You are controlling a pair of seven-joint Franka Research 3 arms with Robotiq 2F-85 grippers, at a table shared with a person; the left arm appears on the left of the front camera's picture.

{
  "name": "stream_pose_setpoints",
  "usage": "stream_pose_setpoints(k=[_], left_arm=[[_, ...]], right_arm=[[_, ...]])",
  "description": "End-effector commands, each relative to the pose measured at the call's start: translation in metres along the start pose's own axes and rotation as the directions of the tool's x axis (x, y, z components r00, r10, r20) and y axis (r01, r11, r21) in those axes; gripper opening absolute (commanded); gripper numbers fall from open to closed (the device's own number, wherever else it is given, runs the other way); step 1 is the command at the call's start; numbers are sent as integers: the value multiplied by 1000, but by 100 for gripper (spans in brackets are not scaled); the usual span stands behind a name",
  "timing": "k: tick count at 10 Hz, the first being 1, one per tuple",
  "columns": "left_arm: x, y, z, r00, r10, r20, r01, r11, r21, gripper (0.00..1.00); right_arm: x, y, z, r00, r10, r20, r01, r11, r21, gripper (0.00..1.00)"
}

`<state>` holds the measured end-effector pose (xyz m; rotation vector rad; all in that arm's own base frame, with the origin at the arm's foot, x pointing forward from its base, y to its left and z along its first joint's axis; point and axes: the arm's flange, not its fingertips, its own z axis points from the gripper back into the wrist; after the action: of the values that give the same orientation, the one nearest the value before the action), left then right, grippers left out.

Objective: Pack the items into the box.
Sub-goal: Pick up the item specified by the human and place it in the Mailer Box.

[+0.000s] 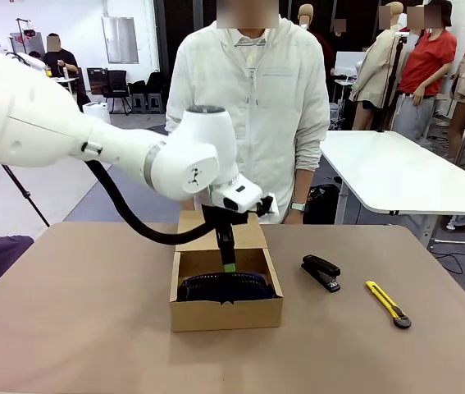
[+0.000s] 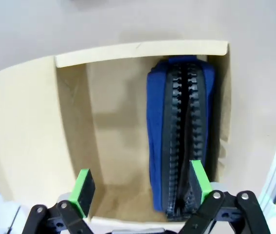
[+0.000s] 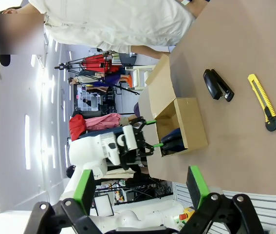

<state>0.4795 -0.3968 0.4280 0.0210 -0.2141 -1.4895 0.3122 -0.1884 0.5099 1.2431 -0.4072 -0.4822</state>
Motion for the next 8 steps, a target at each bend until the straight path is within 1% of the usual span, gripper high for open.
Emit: stream_pose_setpoints(k=[1,2,3,4,5,6,7,8], left_arm=[[-26,-17,54,997,57,53,-57,998,-8,100],[-43,-22,86,990,83,112,-71,992,-105,100],[-74,-24,114,969,180,170,-149,972,-181,100],[-114,-26,137,869,448,208,-382,877,-293,100],[-163,-35,157,729,624,281,-437,741,-509,100],[-226,-54,170,492,829,267,-572,539,-618,100],[-280,-85,178,347,876,334,-546,478,-688,100],[-341,-126,176,164,895,416,-526,436,-731,100]], right_arm=[[0,2,0,1000,8,0,-8,1000,15,100],[0,2,0,1000,8,0,-8,1000,15,100],[0,2,0,1000,8,0,-8,1000,15,100],[0,2,0,1000,8,0,-8,1000,15,100],[0,2,0,1000,8,0,-8,1000,15,100],[0,2,0,1000,8,0,-8,1000,15,100],[0,2,0,1000,8,0,-8,1000,15,100],[0,2,0,1000,8,0,-8,1000,15,100]])
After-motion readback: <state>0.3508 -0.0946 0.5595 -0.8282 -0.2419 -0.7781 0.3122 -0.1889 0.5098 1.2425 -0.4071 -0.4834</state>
